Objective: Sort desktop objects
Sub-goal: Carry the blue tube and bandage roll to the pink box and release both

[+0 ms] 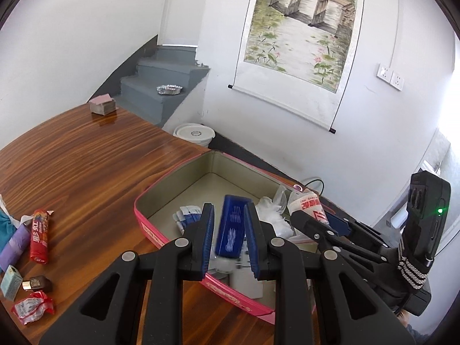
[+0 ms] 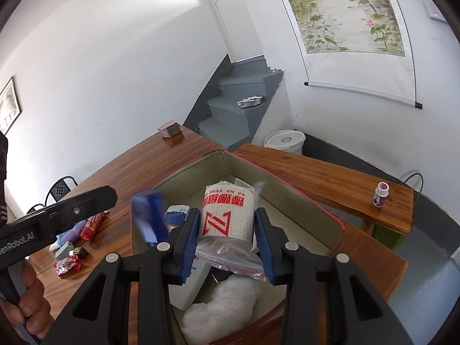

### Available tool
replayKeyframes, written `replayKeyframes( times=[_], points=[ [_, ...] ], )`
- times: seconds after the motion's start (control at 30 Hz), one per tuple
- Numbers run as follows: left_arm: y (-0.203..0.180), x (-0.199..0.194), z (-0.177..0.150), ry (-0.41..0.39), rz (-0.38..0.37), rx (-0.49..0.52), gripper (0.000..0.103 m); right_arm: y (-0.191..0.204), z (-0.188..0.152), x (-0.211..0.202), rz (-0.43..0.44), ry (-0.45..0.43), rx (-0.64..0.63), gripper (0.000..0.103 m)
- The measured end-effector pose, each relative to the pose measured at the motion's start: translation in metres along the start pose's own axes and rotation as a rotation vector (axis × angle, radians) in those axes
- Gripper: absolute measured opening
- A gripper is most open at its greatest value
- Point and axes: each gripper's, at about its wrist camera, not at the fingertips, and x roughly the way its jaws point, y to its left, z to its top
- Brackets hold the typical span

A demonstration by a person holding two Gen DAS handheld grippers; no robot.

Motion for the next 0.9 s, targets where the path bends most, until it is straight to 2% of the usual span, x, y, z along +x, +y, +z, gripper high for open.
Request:
replayKeyframes(
  times=[0.17,0.33,0.4,0.47,0.5,0.9],
  points=[
    [0.023,0.001,-0.002,0.022,0.038,-0.072,0.024,-0.004,-0.002,0.004,0.016,0.016,0.024,0.047],
    [0.045,-0.007,-0.006,0.018,0.085,-0.139,0.024,-0.002,-0.004,0.006,0.028,0.019,0.032,0.067],
    [0.053,-0.008,-0.009,0.024,0.096,-0.164,0.035,0.003,-0.005,0.003,0.03,0.013,0.021,0.067],
    [0.058,-0.01,-0.012,0.019,0.123,-0.179,0.059,0.008,-0.005,0.001,0.035,0.008,0.015,0.067],
    [0.06,-0.013,-0.014,0.012,0.143,-0.184,0.062,0.009,-0.005,0.001,0.039,0.007,0.014,0.068],
    [0.112,-0.036,-0.036,0.026,0.266,-0.241,0.064,0.057,-0.015,0.005,0.099,0.022,-0.058,0.073]
  ],
)
